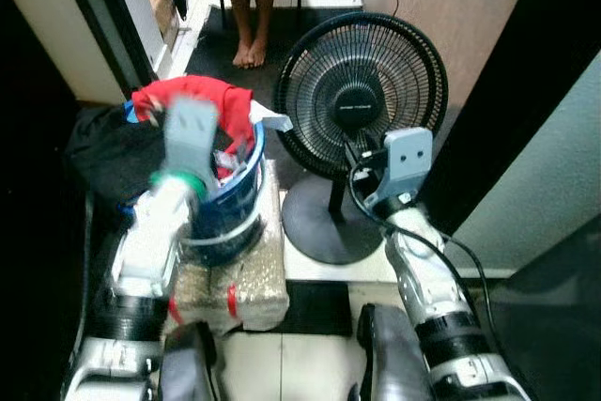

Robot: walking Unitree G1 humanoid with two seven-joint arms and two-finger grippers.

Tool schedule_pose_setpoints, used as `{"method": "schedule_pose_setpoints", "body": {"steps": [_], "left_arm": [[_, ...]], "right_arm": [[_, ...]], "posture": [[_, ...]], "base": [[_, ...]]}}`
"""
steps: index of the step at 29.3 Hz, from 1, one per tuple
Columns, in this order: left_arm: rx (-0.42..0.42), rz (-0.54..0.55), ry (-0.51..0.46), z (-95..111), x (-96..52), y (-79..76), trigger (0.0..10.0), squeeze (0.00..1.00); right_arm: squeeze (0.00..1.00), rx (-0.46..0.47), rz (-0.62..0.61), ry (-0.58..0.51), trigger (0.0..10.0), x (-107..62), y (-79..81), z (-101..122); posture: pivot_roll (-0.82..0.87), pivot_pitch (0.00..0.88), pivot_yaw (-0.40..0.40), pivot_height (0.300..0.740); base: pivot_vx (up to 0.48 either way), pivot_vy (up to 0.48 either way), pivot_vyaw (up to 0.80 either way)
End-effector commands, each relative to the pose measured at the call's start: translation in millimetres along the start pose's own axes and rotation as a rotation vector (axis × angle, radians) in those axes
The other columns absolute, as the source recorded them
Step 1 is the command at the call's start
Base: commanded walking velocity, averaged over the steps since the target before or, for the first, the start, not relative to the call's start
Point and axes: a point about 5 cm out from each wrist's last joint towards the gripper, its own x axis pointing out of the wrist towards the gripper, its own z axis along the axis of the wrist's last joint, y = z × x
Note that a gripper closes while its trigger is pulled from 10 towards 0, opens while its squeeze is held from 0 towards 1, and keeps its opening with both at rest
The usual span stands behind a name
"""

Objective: Clothes washing

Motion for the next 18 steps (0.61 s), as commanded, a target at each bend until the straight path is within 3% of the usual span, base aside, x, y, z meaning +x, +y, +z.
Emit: {"method": "schedule_pose_setpoints", "body": {"steps": [1, 5, 6, 7, 8, 9, 10, 11, 12, 13, 14, 16, 17, 18], "left_arm": [[0.019, 0.000, 0.074, -9.3, 5.6, 2.3, 10.0, 0.00], [0.047, 0.019, 0.111, -15.0, 8.6, 6.6, 10.0, 0.00], [0.085, 0.058, 0.154, -24.1, 10.0, 17.2, 10.0, 0.00], [0.085, 0.058, 0.154, -24.1, 10.0, 17.2, 10.0, 0.00], [0.130, 0.132, 0.215, -37.8, 7.5, 40.3, 10.0, 0.00], [0.130, 0.132, 0.215, -37.8, 7.5, 40.3, 10.0, 0.00], [0.174, 0.210, 0.261, -47.9, 0.9, 66.8, 10.0, 0.00], [0.174, 0.210, 0.261, -47.9, 0.9, 66.8, 10.0, 0.00], [0.208, 0.263, 0.300, -54.5, -7.3, 88.5, 10.0, 0.00], [0.208, 0.263, 0.300, -54.5, -7.3, 88.5, 10.0, 0.00], [0.232, 0.276, 0.337, -60.3, -17.1, 101.6, 10.0, 0.00], [0.232, 0.276, 0.337, -60.3, -17.1, 101.6, 10.0, 0.00], [0.256, 0.244, 0.396, -70.7, -27.7, 103.7, 10.0, 0.00], [0.256, 0.244, 0.396, -70.7, -27.7, 103.7, 10.0, 0.00]], "right_arm": [[0.00, 0.008, 0.014, 0.008, 10.0, 1.4, 3.3, -1.2], [0.00, 0.007, 0.015, 0.009, 10.0, 1.6, 4.1, -1.6], [0.00, 0.007, 0.017, 0.009, 10.0, 1.9, 4.9, -1.4], [0.00, 0.007, 0.017, 0.009, 10.0, 1.9, 4.9, -1.4], [0.00, 0.005, 0.020, 0.009, 10.0, 2.0, 4.8, -0.9], [0.00, 0.005, 0.020, 0.009, 10.0, 2.0, 4.8, -0.9], [0.00, -0.001, 0.024, 0.012, 10.0, 1.7, 3.1, -0.9], [0.00, -0.001, 0.024, 0.012, 10.0, 1.7, 3.1, -0.9], [0.00, -0.005, 0.027, 0.015, 10.0, 1.3, 1.5, -1.2], [0.00, -0.005, 0.027, 0.015, 10.0, 1.3, 1.5, -1.2], [0.00, -0.008, 0.028, 0.019, 10.0, 0.8, 0.3, -2.0], [0.00, -0.008, 0.028, 0.019, 10.0, 0.8, 0.3, -2.0], [0.00, -0.006, 0.031, 0.023, 10.0, 0.3, 1.0, -3.0], [0.00, -0.006, 0.031, 0.023, 10.0, 0.3, 1.0, -3.0]], "posture": [[-0.01, 0.000, 0.031, 0.395], [-0.01, 0.000, 0.031, 0.395], [-0.02, 0.000, 0.028, 0.395], [-0.02, 0.000, 0.028, 0.395], [-0.02, 0.000, 0.020, 0.395], [-0.02, 0.000, 0.020, 0.395], [-0.01, 0.000, 0.015, 0.395], [-0.01, 0.000, 0.015, 0.395], [-0.01, 0.000, 0.014, 0.395], [-0.01, 0.000, 0.014, 0.395], [0.00, 0.004, 0.013, 0.395], [0.00, 0.004, 0.013, 0.395], [0.00, 0.006, 0.013, 0.395], [0.00, 0.006, 0.013, 0.395]], "base": [[0.000, 0.000, 0.00], [0.000, 0.000, 0.00], [0.000, 0.000, 0.00], [0.000, 0.000, 0.00], [0.000, 0.000, 0.00], [0.000, 0.000, 0.00], [0.000, 0.000, 0.00], [0.000, 0.000, 0.00], [0.000, 0.000, 0.00], [0.000, 0.000, 0.00], [0.000, 0.000, 0.00], [0.000, 0.000, 0.00], [0.000, 0.000, 0.00], [0.000, 0.000, 0.00]]}}
